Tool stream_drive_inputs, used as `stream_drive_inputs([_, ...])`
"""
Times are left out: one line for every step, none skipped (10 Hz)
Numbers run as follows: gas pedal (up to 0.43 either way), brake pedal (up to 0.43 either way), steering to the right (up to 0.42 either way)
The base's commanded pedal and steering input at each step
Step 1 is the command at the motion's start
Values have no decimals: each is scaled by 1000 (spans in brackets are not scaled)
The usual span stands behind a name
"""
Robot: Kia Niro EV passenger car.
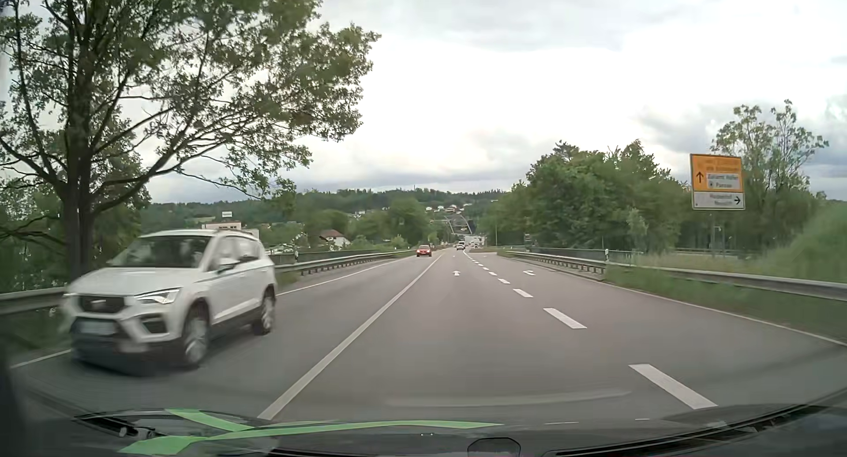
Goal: Follow the waypoints while adhering to traffic rules and regulations
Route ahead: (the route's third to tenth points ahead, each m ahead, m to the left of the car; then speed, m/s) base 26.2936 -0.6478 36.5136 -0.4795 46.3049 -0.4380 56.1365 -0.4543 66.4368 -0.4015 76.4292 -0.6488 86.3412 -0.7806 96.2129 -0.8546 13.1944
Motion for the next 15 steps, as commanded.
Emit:
stream_drive_inputs([0, 79, 0])
stream_drive_inputs([0, 79, 0])
stream_drive_inputs([0, 79, -1])
stream_drive_inputs([0, 79, -1])
stream_drive_inputs([0, 79, 0])
stream_drive_inputs([0, 79, -1])
stream_drive_inputs([0, 79, 0])
stream_drive_inputs([0, 85, 0])
stream_drive_inputs([0, 85, 0])
stream_drive_inputs([0, 85, 0])
stream_drive_inputs([0, 85, 0])
stream_drive_inputs([0, 85, 0])
stream_drive_inputs([0, 85, 0])
stream_drive_inputs([0, 85, 0])
stream_drive_inputs([0, 85, 0])
